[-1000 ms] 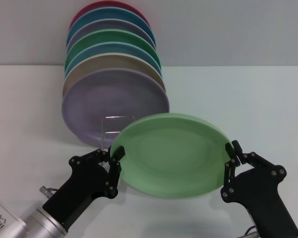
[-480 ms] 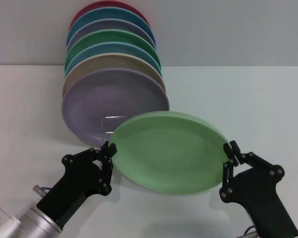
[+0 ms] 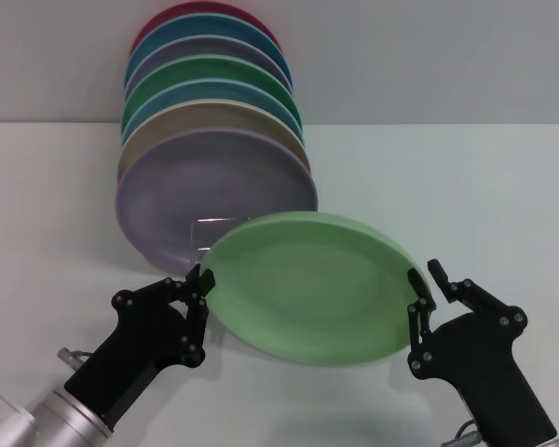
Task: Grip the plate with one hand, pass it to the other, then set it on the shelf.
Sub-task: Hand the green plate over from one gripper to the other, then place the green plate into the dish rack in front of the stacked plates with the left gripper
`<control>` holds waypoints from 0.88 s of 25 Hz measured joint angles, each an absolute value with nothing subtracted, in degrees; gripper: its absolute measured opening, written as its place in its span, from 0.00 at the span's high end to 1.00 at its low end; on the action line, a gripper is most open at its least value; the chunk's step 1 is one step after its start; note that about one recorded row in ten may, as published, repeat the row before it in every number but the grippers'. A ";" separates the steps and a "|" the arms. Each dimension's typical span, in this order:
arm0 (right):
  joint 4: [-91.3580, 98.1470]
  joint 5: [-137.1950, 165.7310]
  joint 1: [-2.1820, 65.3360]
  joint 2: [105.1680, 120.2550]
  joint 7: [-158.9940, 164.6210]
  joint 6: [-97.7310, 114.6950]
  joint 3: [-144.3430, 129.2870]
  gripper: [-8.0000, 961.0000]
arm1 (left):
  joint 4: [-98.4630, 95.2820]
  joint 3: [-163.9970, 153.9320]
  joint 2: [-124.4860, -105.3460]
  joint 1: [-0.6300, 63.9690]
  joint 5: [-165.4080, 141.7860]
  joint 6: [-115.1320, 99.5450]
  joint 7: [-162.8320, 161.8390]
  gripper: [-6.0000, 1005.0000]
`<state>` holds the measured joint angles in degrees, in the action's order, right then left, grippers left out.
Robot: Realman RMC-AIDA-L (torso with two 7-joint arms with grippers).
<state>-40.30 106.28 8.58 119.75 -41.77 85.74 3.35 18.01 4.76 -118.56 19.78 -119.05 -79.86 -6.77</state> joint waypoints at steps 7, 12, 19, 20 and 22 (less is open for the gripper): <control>-38.39 106.29 9.70 119.52 -38.51 87.65 0.82 0.84 | 17.90 5.41 -118.64 19.49 -118.79 -80.04 -6.47 0.96; -34.45 106.31 10.43 119.44 -31.73 94.88 -3.32 0.78 | 17.89 7.21 -118.65 18.72 -118.77 -80.20 -6.41 0.96; -32.94 106.84 10.36 119.43 -29.07 104.87 -8.32 0.58 | 17.86 8.29 -118.54 17.83 -118.77 -82.27 -6.41 0.96; -32.93 106.92 10.27 119.41 -28.70 106.29 -8.93 0.58 | 17.86 8.29 -118.54 17.83 -118.77 -82.27 -6.41 0.96; -32.49 106.97 10.00 119.39 -27.75 108.70 -9.70 0.58 | 17.70 8.69 -118.48 17.47 -118.77 -83.24 -6.42 0.96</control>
